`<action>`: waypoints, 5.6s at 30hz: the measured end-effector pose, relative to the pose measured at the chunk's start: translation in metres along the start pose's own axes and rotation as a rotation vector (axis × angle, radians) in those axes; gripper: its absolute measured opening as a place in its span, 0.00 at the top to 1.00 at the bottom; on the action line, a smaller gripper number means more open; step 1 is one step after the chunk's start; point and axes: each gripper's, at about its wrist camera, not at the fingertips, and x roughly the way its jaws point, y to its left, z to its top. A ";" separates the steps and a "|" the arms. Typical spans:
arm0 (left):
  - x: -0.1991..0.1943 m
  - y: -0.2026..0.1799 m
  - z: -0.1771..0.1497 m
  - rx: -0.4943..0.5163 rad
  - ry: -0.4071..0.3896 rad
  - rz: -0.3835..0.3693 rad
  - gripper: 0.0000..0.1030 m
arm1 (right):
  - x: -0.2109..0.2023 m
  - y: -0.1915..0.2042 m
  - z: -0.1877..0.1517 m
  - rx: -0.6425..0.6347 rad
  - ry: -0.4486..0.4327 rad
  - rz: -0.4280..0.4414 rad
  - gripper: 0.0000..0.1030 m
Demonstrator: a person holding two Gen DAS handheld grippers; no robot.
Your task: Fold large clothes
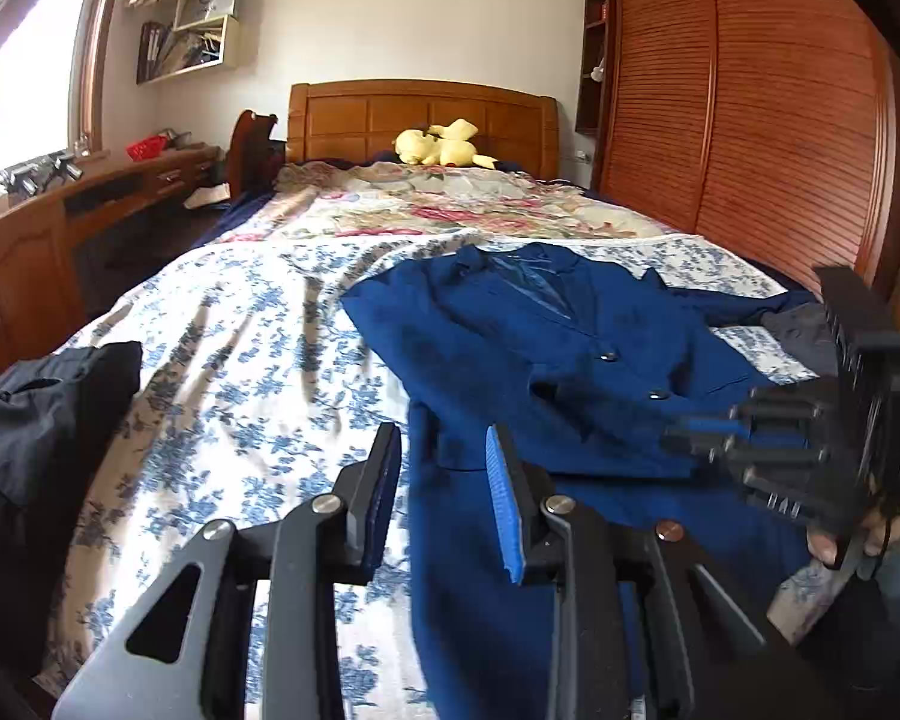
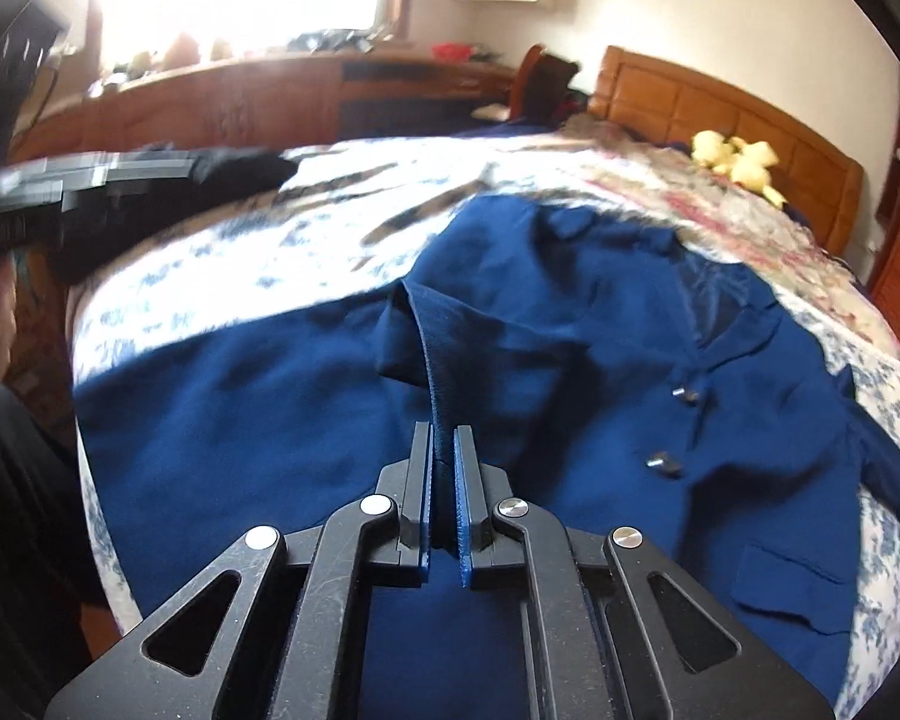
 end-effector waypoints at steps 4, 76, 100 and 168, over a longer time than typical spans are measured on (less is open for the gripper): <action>-0.001 -0.007 0.000 0.022 -0.006 0.002 0.74 | -0.024 -0.013 0.014 0.038 -0.063 -0.032 0.97; 0.018 -0.073 0.017 0.086 0.004 -0.101 0.74 | -0.091 -0.153 -0.013 0.213 0.069 -0.486 0.99; 0.045 -0.112 0.025 0.098 -0.002 -0.137 0.64 | -0.011 -0.182 -0.091 0.313 0.251 -0.310 0.55; 0.100 -0.195 0.018 0.187 0.114 -0.194 0.50 | 0.013 -0.458 -0.074 0.797 0.091 -0.465 0.97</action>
